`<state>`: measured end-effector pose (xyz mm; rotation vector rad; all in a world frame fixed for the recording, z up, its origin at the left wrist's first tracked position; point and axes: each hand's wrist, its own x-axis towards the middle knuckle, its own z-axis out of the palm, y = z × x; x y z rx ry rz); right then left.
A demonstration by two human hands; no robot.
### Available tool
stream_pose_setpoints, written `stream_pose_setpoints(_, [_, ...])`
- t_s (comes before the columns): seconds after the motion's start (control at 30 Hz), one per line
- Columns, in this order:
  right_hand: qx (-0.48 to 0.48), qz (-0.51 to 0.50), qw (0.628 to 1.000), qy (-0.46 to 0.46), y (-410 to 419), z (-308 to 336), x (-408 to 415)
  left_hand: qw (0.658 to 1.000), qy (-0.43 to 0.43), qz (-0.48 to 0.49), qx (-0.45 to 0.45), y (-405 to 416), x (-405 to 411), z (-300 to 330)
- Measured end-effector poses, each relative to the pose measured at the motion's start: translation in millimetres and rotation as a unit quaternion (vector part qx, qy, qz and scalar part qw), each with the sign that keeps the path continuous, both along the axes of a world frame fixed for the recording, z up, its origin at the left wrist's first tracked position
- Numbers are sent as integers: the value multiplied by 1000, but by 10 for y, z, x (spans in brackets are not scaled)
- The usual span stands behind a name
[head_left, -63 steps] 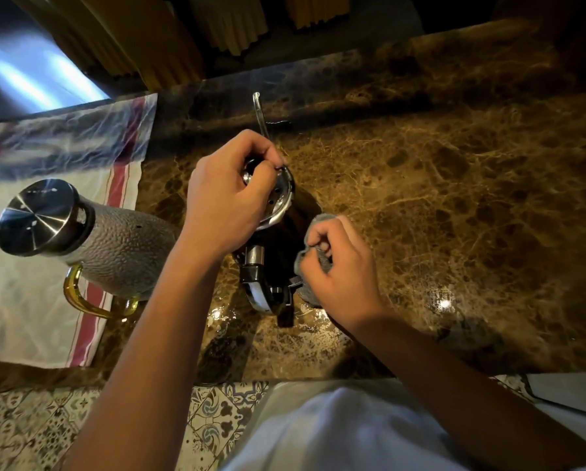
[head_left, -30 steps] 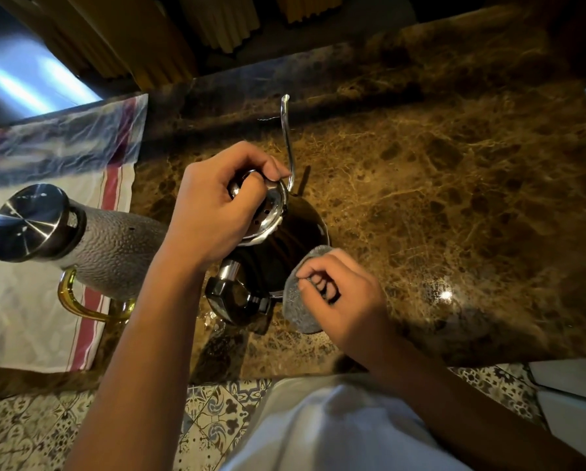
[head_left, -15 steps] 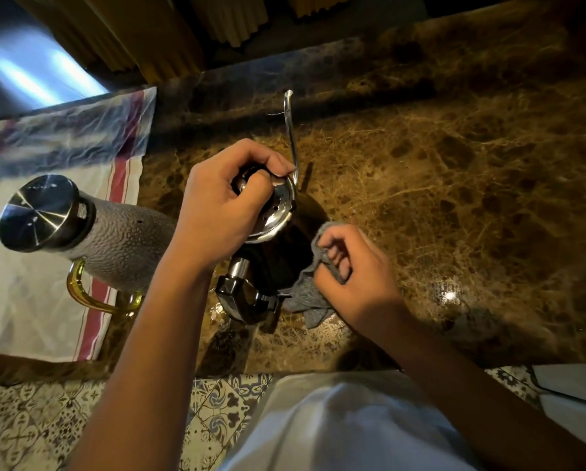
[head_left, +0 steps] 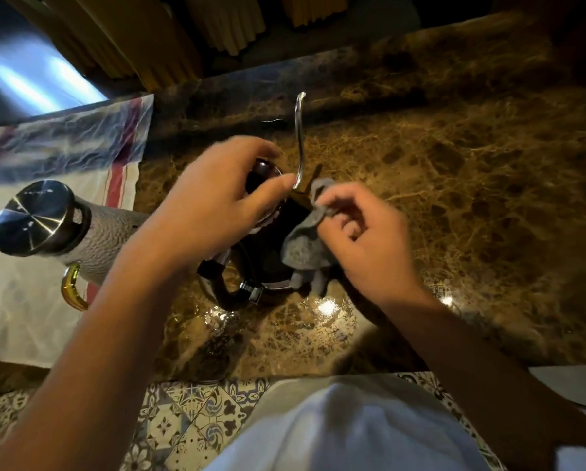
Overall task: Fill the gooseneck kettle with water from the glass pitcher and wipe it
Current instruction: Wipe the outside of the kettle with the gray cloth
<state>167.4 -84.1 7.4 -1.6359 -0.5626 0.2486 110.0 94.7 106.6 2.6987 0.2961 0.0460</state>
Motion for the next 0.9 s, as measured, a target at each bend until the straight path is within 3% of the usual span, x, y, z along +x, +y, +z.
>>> stream_pose_setpoints(0.1, [81,-17,996,46,115,143,59,998,-54,16,9,-137,-26,-86])
stream_pose_setpoints(0.17, [81,20,994,68,180,106,45,991,-117,59,29,-123,24,-198])
stream_pose_setpoints(0.33, [-21,13,1000,-2,133,-278,-33,984,-157,76,30,-74,64,-325])
stream_pose_setpoints(0.6, [-122,16,987,99,11,-626,-19,990,-142,24,0,40,144,-296])
stream_pose_setpoints(0.8, [18,34,994,105,131,-137,-79,988,-151,22,-9,52,164,-306])
stream_pose_setpoints(0.9, [81,61,991,84,254,51,-161,985,-151,42,-65,70,162,-278])
